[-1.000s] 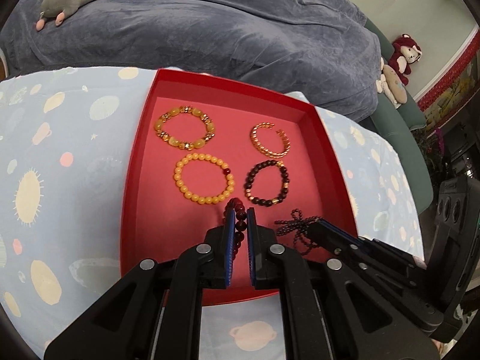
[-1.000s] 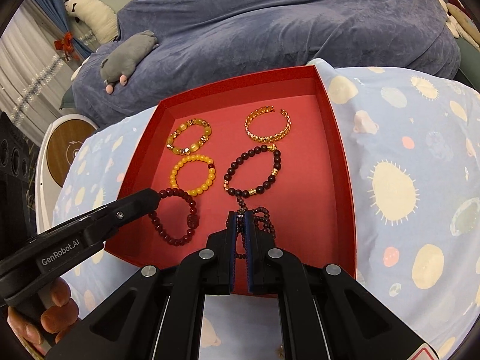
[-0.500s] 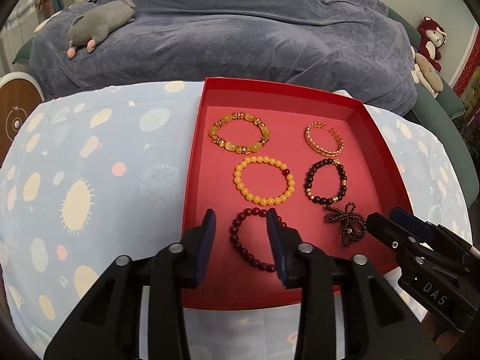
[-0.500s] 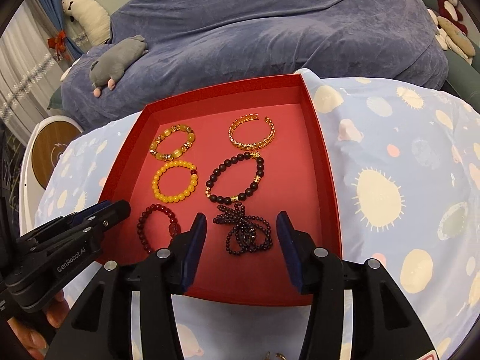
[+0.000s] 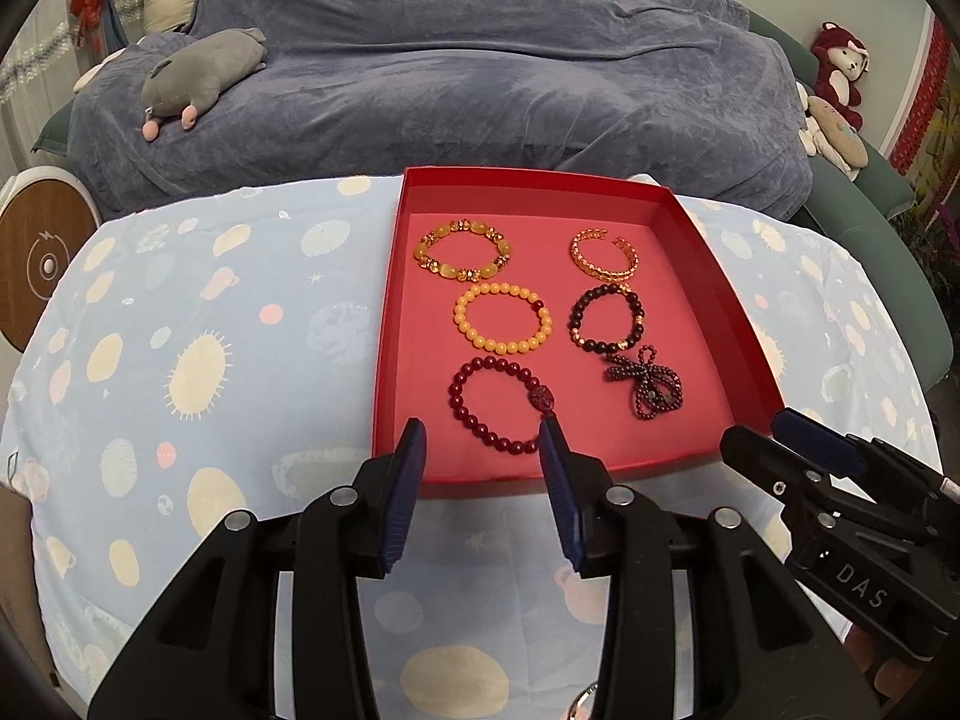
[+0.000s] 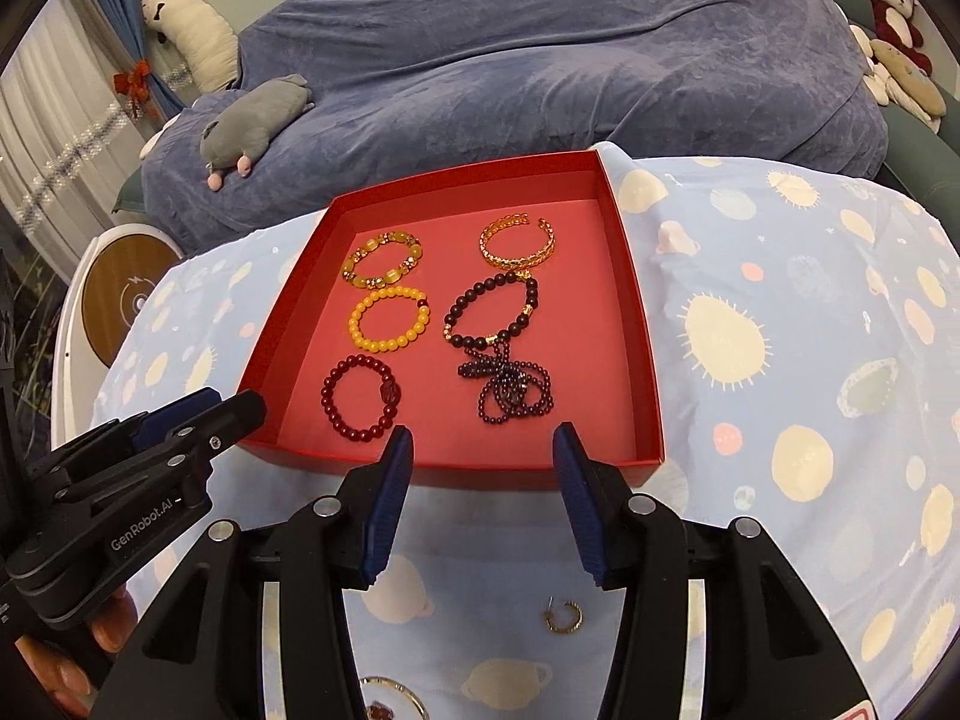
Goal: Organize jewelry
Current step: 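Withdraw both open tools from the box toward the gold bangle and ring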
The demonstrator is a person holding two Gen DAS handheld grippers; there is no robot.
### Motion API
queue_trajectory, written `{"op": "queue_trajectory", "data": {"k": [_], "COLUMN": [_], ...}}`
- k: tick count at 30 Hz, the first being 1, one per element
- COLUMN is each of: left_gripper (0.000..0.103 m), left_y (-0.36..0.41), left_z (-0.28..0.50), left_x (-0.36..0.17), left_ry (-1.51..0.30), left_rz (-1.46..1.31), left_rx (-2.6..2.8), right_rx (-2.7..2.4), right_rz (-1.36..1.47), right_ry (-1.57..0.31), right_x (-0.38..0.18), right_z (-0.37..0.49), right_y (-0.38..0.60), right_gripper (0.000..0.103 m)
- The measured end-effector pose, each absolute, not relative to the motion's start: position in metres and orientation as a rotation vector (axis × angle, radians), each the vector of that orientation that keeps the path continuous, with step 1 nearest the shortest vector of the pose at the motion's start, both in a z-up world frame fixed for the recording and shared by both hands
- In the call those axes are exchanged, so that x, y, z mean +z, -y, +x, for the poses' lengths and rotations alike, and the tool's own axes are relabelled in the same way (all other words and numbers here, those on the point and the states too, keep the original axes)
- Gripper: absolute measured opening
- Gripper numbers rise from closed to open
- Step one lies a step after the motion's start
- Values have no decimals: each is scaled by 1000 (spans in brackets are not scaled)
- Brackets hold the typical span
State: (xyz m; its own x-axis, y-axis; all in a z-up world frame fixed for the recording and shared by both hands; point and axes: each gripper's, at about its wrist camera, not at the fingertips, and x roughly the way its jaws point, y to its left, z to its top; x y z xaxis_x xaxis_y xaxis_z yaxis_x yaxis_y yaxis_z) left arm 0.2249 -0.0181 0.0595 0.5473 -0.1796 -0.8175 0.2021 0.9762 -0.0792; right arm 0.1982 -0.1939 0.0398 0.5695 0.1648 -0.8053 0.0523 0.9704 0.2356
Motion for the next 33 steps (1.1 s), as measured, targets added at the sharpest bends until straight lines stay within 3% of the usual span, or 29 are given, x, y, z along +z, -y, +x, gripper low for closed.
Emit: {"op": "queue_trajectory", "data": {"k": [33], "left_gripper": [40], "left_y": [8], "left_z": [66], "left_x": [10], "left_ry": [-1096], "left_rz": [10], "left_rx": [-240], "right_rx": [18], "right_rz": [240], "right_ry": [-1078], "right_x": [-1], "right_z": [27], "right_y": [193], "right_gripper": [48]}}
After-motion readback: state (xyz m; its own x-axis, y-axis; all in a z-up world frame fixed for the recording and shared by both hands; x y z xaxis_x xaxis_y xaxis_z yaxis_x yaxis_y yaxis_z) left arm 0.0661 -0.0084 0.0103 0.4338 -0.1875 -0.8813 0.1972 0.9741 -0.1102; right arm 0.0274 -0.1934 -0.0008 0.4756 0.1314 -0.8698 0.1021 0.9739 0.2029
